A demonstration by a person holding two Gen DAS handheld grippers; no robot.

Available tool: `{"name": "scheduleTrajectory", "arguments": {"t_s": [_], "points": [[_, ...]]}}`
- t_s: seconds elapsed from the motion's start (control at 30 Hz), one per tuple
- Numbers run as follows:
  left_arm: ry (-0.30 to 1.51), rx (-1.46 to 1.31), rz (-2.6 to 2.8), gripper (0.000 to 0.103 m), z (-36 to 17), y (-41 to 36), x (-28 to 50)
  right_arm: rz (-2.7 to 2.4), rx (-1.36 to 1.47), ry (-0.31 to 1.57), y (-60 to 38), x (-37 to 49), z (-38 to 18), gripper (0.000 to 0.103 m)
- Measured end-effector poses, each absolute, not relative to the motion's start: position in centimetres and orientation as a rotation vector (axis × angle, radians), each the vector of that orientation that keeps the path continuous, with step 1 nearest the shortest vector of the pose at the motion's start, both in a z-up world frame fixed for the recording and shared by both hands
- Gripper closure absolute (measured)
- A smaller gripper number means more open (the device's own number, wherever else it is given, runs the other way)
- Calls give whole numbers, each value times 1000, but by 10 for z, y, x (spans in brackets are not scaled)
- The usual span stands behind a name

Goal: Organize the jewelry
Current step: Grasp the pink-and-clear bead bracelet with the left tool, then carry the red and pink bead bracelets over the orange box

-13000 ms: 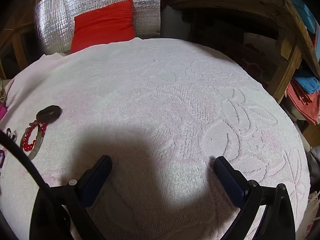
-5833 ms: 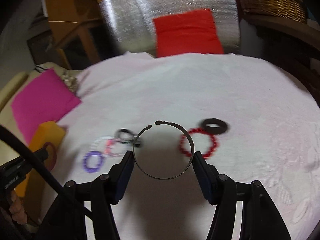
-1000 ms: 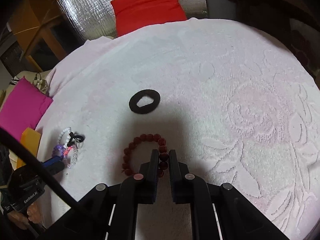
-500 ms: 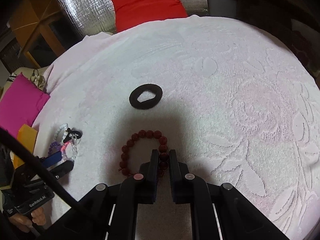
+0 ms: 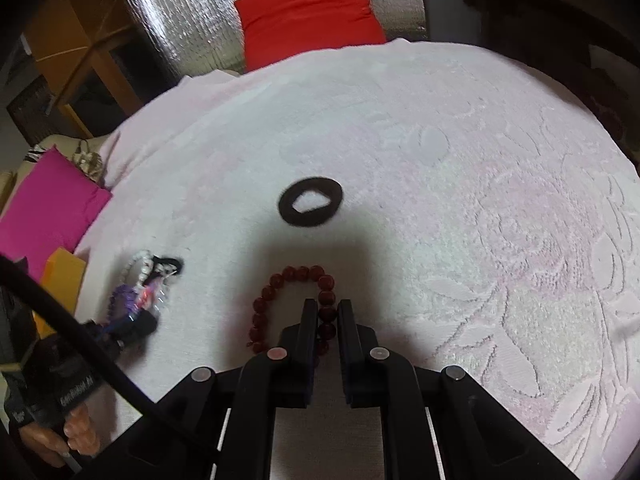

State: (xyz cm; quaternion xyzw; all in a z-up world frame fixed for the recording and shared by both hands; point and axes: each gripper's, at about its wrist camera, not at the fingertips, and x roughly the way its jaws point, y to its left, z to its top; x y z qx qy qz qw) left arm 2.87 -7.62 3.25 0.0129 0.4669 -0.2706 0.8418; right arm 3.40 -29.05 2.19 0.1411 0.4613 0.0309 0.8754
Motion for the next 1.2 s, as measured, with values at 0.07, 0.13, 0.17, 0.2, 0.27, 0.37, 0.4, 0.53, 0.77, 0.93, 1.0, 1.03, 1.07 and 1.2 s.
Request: {"name": "scheduleTrajectory", "arguments": {"t_s": [0.07, 0.13, 0.17, 0.2, 0.27, 0.37, 0.4, 0.53, 0.77, 0.93, 1.0, 1.03, 1.07, 1.2], "points": [[977, 28, -601, 96, 40, -75, 21, 86, 315, 947, -290, 32, 26, 92], [961, 26, -613, 96, 48, -71, 14, 110, 340, 929, -289, 30, 31, 92], [949, 28, -616, 96, 54, -68, 10, 122, 351, 918, -288, 29, 34, 92], [940, 26, -616, 96, 57, -64, 8, 130, 358, 910, -289, 27, 35, 92], [920, 12, -613, 96, 67, -54, 3, 153, 372, 891, -288, 24, 40, 92], [902, -4, -589, 96, 77, -35, -1, 176, 395, 868, -287, 21, 45, 92], [895, -11, -575, 96, 80, -28, -2, 182, 403, 863, -286, 20, 46, 92], [867, -38, -505, 96, 90, 2, -5, 211, 425, 837, -280, 19, 52, 92], [851, -66, -330, 96, 96, 48, -15, 281, 457, 782, -260, 19, 65, 92], [797, -95, -251, 96, 109, 68, -33, 355, 489, 730, -241, 16, 74, 92], [777, -102, -210, 96, 113, 76, -41, 382, 490, 714, -231, 14, 77, 92], [765, -108, -192, 96, 115, 80, -46, 396, 492, 706, -226, 14, 78, 92], [754, -117, -178, 96, 118, 84, -51, 412, 494, 699, -220, 13, 80, 92], [716, -131, -130, 96, 126, 98, -64, 472, 488, 692, -191, 11, 82, 92]]}}
